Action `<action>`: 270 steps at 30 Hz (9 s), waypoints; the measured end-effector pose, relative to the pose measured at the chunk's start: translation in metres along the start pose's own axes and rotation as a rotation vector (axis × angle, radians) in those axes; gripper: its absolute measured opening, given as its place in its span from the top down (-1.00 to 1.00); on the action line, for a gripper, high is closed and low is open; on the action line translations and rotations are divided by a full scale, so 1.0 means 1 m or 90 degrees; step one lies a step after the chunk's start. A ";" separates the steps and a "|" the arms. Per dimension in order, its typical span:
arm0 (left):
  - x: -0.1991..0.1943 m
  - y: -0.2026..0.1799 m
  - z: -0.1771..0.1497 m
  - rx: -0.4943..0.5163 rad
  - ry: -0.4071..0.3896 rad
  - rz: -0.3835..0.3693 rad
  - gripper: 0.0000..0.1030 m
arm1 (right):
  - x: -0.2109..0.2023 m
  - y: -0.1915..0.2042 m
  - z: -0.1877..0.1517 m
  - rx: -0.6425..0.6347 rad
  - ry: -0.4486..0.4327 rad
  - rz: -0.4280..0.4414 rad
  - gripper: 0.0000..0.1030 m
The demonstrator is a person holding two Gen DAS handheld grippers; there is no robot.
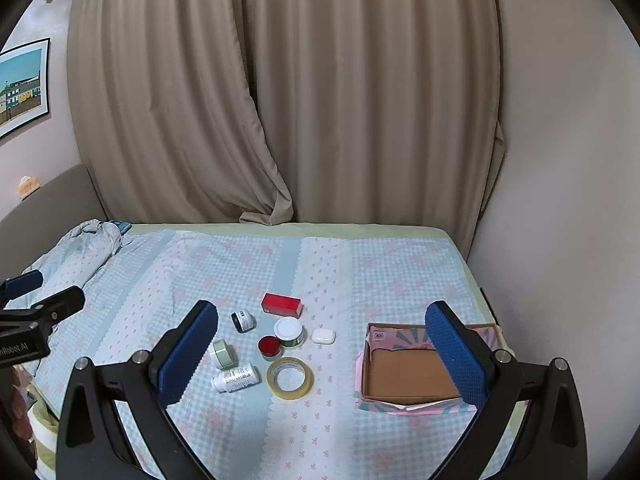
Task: Organize rigid objects
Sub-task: 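Grasp the pale green jar with the left gripper while the right grasps the yellow tape, then carry both held items to the cardboard box and release them inside, then withdraw both open grippers from the cardboard box, then grasp the white pill bottle with the left gripper while the right grasps the white-lidded green jar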
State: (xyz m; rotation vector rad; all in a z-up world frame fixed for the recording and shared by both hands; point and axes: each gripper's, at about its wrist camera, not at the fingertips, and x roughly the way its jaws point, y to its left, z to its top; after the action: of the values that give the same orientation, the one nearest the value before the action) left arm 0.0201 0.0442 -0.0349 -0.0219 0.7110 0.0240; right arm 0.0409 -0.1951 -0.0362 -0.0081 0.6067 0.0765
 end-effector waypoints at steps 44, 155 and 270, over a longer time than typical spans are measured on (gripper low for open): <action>0.457 0.024 -0.112 0.404 0.448 -0.238 -0.99 | 0.357 0.067 -0.216 0.464 0.457 -0.203 -1.00; 0.447 -0.426 -0.115 0.292 0.526 -0.181 -0.32 | 0.321 -0.299 -0.170 -0.118 0.478 0.042 -0.87; 0.456 -0.056 -0.180 0.418 0.498 -0.199 -0.68 | 0.531 0.039 -0.137 0.220 0.651 -0.049 -1.00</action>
State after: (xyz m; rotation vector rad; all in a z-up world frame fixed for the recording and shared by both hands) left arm 0.2498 -0.0103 -0.4687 0.5118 1.4602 -0.5437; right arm 0.3950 -0.1231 -0.4505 0.2804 1.6342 -0.1204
